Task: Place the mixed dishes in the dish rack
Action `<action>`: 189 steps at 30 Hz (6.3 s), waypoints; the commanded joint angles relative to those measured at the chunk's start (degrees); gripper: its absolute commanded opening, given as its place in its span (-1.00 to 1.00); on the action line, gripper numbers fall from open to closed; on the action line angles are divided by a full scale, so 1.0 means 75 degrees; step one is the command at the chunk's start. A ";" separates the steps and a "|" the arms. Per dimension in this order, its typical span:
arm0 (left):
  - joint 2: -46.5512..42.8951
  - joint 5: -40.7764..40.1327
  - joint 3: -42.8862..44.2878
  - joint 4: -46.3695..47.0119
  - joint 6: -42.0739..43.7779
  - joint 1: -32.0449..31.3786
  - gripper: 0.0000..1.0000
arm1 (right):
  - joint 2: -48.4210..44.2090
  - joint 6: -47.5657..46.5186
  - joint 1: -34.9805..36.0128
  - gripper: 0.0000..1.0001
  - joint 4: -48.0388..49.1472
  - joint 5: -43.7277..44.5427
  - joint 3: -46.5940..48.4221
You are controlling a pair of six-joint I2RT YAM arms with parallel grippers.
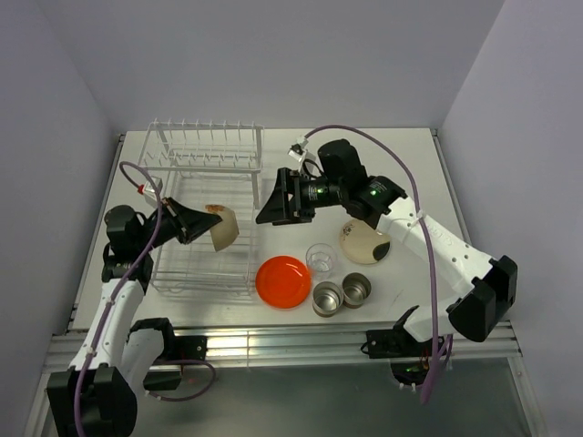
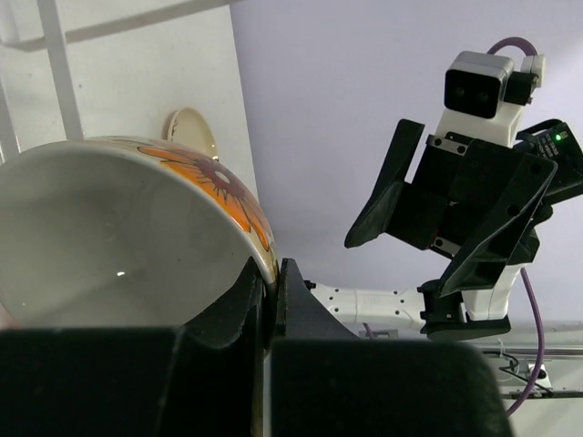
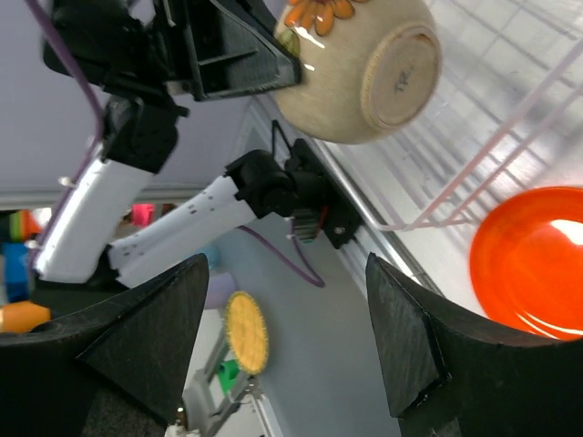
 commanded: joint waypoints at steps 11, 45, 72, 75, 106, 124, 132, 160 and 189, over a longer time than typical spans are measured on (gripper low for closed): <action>-0.0840 0.0059 -0.1259 0.2916 -0.3027 0.0118 -1.00 | 0.0025 0.1464 0.0050 0.50 0.2049 -0.1064 -0.0792; -0.0148 -0.3913 0.4610 -0.8561 0.1953 -0.0057 -1.00 | 0.0342 -0.1499 0.1502 0.41 -0.2204 0.4040 0.1363; -0.0734 -0.4278 0.2396 -0.5411 -0.1272 -0.1874 -1.00 | 0.1010 -0.1440 0.3098 0.31 -0.2194 0.5898 0.2374; -0.0781 -0.4255 0.2173 -0.5235 -0.1541 -0.1874 -1.00 | 0.1091 -0.1511 0.3062 0.30 -0.2169 0.5381 0.2417; 0.0412 -0.3141 -0.1530 0.3821 -0.2878 -0.1874 -1.00 | -0.0185 -0.1698 0.2851 0.32 -0.2087 0.5533 0.0989; 0.1340 -0.4148 -0.2023 0.5699 -0.2339 -0.1874 -1.00 | -0.0607 -0.1417 0.2722 0.31 -0.1935 0.5580 0.0391; 0.0908 -0.5189 -0.2187 0.5033 -0.2491 -0.1886 -1.00 | -0.0444 -0.1242 0.2640 0.30 -0.1841 0.5510 0.0367; 0.0390 -0.7068 -0.1720 0.3345 -0.2714 -0.1897 -1.00 | -0.0139 -0.1124 0.2148 0.29 -0.1372 0.4677 0.0086; 0.1163 -0.7979 0.5358 -0.8770 -0.0264 -0.2915 -1.00 | 0.0857 -0.1758 0.2323 0.27 -0.2111 0.5565 0.2194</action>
